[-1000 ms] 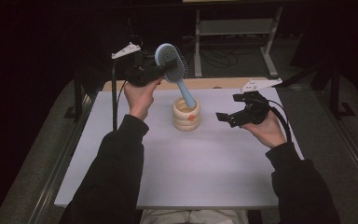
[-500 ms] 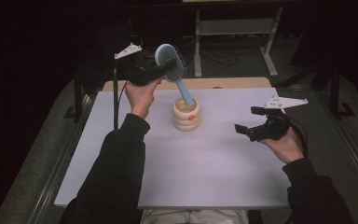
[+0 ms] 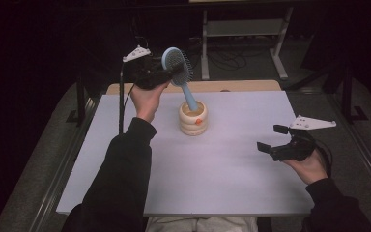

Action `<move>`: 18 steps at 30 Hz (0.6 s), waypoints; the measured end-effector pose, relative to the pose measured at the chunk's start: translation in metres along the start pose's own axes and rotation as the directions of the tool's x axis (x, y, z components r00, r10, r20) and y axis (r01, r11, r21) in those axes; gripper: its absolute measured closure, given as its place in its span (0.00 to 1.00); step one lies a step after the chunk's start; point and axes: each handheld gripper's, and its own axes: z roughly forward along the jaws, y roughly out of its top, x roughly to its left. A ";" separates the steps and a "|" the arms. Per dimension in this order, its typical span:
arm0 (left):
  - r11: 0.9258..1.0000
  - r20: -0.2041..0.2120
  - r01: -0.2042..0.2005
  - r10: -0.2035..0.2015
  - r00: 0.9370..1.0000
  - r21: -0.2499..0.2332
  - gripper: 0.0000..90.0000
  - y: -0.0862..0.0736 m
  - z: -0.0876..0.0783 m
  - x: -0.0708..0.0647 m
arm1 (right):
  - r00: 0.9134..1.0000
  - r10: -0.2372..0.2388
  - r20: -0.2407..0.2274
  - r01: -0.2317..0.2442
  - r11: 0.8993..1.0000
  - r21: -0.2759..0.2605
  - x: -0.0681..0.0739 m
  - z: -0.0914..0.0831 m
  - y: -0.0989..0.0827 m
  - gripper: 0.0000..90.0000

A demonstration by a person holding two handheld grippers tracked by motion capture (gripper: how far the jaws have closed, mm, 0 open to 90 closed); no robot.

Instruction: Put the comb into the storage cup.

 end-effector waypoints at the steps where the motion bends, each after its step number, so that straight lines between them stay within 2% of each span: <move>1: 1.000 -0.002 -0.001 0.001 1.000 0.006 0.59 -0.001 0.001 0.001 | 1.000 -0.001 0.002 0.001 1.000 -0.001 0.000 -0.001 -0.002 0.00; 9: 1.000 -0.008 -0.004 0.004 1.000 0.024 0.59 -0.006 0.011 -0.002 | 0.999 0.002 0.035 0.000 0.999 -0.034 -0.002 -0.016 -0.016 0.00; 12: 0.999 -0.009 -0.026 0.026 1.000 0.047 0.59 -0.010 0.017 -0.003 | 0.999 0.010 0.049 -0.008 0.999 -0.053 -0.004 -0.021 -0.022 0.00; 16: 0.997 -0.019 -0.043 0.044 0.999 0.072 0.59 -0.016 0.021 -0.003 | 0.999 0.015 0.047 -0.013 0.999 -0.047 -0.004 -0.023 -0.029 0.00; 18: 0.996 -0.016 -0.040 0.041 0.999 0.076 0.58 -0.019 0.021 -0.001 | 0.999 0.014 0.045 -0.012 0.999 -0.037 -0.003 -0.022 -0.032 0.00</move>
